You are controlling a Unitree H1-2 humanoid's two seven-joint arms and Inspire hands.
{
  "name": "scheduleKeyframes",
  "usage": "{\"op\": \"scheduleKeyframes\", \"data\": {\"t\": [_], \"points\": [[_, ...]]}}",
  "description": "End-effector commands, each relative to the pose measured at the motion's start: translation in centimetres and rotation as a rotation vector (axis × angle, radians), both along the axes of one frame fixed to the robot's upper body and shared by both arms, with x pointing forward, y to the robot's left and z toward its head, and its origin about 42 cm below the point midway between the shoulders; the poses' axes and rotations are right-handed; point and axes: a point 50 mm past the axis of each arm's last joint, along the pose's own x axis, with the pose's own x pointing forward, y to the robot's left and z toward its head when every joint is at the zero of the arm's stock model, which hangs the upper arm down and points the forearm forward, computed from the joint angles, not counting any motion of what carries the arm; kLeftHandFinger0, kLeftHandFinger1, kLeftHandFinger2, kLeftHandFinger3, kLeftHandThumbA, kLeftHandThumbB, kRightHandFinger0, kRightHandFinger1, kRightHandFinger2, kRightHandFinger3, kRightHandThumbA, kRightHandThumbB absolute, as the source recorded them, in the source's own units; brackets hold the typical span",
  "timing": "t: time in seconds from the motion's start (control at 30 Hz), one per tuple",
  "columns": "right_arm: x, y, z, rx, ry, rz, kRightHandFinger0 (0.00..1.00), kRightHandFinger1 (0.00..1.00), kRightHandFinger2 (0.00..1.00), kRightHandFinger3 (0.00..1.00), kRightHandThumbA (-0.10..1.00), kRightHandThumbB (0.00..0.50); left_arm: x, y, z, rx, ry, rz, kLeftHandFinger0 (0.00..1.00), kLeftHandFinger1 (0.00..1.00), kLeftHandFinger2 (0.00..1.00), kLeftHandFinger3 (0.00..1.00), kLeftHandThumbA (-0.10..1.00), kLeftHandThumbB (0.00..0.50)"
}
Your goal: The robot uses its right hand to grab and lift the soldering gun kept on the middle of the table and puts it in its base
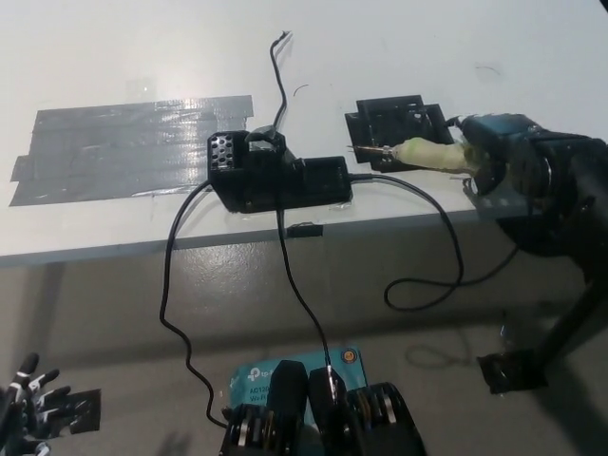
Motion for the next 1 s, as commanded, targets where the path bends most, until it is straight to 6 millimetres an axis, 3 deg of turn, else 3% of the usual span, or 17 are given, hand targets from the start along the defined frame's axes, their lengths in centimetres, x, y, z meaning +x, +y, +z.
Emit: {"op": "scheduleKeyframes", "data": {"t": [0.0, 0.2, 0.33, 0.4, 0.47, 0.7, 0.73, 0.97], "points": [[0.5, 0.7, 1.5, 0.042, -0.060, -0.008, 1.00, 1.00, 1.00, 1.00, 0.59, 0.457, -0.1, 0.5, 0.9, 0.018, -0.004, -0.025, 0.78, 0.87, 0.93, 1.00, 1.00, 0.278], [0.6, -0.5, 0.0, 0.074, -0.057, -0.068, 1.00, 1.00, 1.00, 1.00, 0.56, 0.435, -0.1, 0.2, 1.2, 0.035, -0.011, -0.031, 0.75, 0.86, 0.92, 1.00, 1.00, 0.276], [0.7, -1.8, -0.8, 0.060, -0.060, -0.089, 1.00, 1.00, 1.00, 1.00, 0.61, 0.402, 0.4, 0.1, 1.2, 0.034, -0.019, -0.040, 0.76, 0.88, 0.92, 1.00, 1.00, 0.274], [0.6, -1.9, -1.0, 0.058, -0.058, -0.085, 1.00, 1.00, 1.00, 1.00, 0.62, 0.405, 0.4, 0.1, 1.2, 0.037, -0.022, -0.037, 0.76, 0.88, 0.92, 1.00, 1.00, 0.280], [0.5, -2.0, -1.5, 0.058, -0.049, -0.087, 1.00, 1.00, 1.00, 1.00, 0.64, 0.425, 0.2, -0.1, 1.4, 0.040, -0.030, -0.045, 0.76, 0.88, 0.92, 1.00, 1.00, 0.254], [-0.3, -2.5, -3.1, 0.066, -0.024, -0.111, 1.00, 1.00, 1.00, 1.00, 0.56, 0.409, 0.5, -0.2, 1.6, 0.042, -0.033, -0.057, 0.76, 0.87, 0.92, 1.00, 1.00, 0.245], [-0.4, -2.5, -3.4, 0.074, -0.015, -0.101, 1.00, 1.00, 1.00, 1.00, 0.53, 0.381, 0.6, -0.3, 1.7, 0.043, -0.032, -0.060, 0.75, 0.87, 0.92, 1.00, 1.00, 0.233], [-0.8, -1.1, -4.1, 0.081, 0.014, -0.089, 1.00, 1.00, 1.00, 1.00, 0.47, 0.348, 0.9, -0.9, 1.8, 0.040, -0.034, -0.080, 0.75, 0.87, 0.93, 1.00, 1.00, 0.253]]}}
